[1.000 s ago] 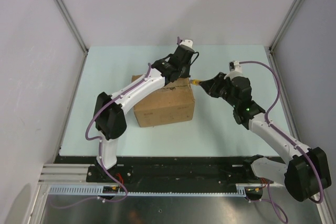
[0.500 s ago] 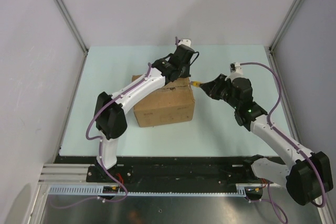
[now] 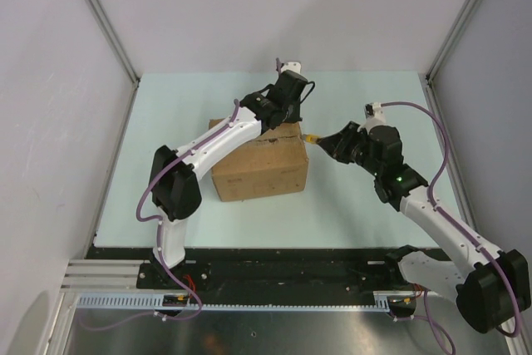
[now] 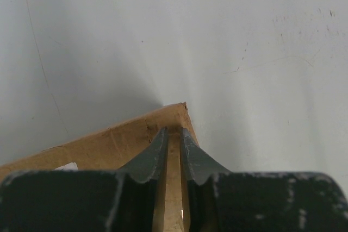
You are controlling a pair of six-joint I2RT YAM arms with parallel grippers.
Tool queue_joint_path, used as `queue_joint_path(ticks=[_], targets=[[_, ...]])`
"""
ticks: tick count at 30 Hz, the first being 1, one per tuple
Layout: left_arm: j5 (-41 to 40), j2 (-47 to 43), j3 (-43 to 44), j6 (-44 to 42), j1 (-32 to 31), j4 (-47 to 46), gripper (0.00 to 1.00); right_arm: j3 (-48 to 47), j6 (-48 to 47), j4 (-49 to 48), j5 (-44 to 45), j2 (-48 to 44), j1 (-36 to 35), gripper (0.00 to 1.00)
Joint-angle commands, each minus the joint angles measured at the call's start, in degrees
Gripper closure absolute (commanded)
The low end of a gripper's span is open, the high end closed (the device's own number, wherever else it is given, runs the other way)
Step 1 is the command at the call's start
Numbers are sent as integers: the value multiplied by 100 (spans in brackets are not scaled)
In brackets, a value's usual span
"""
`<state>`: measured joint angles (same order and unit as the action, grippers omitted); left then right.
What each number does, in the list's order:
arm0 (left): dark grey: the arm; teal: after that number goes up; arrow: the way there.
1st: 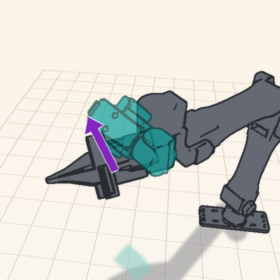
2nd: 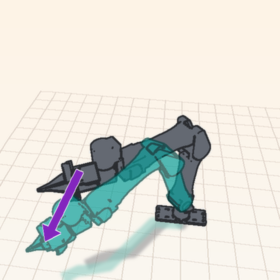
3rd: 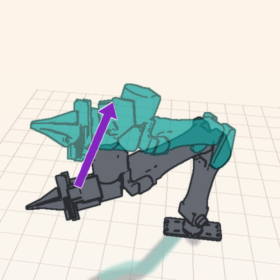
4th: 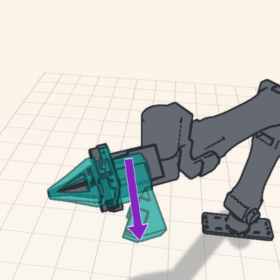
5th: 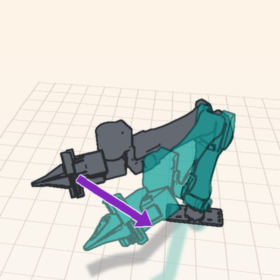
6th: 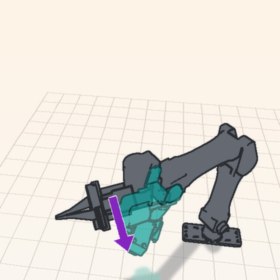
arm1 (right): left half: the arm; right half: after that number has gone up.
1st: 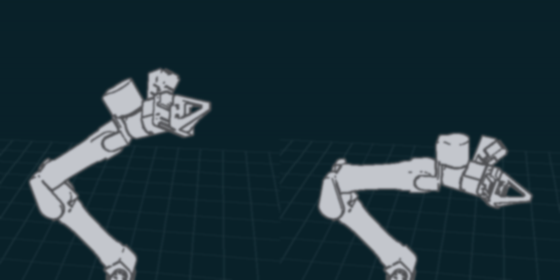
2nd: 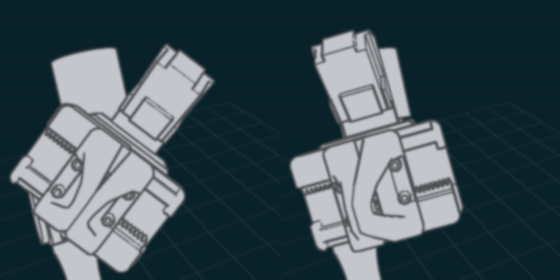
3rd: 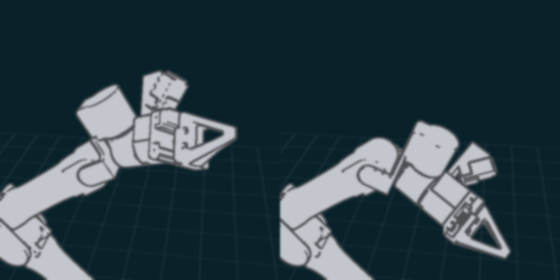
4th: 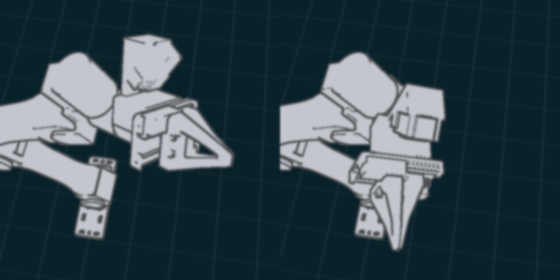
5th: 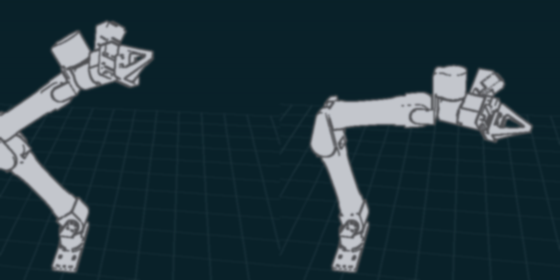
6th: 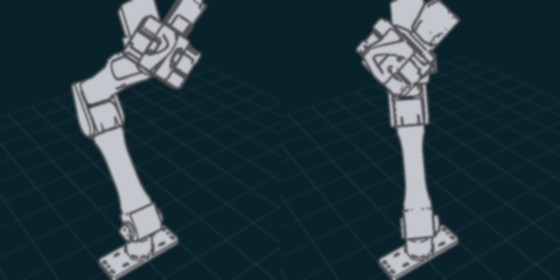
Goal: Unpack the express box
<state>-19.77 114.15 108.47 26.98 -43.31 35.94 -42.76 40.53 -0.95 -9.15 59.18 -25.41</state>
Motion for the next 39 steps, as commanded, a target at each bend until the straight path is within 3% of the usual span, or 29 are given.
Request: queue_joint_path(ticks=[1,30,39], targets=[[210,468,-238,114,24,1161,84,-4,-115,640,-553,-117,-131,100],[184,345,-221,114,16,1161,83,137,-371,1466,-1010,-793,150,100],[368,108,60,-96,-99,1152,70,128,-169,958,-598,-1154,598,100]])
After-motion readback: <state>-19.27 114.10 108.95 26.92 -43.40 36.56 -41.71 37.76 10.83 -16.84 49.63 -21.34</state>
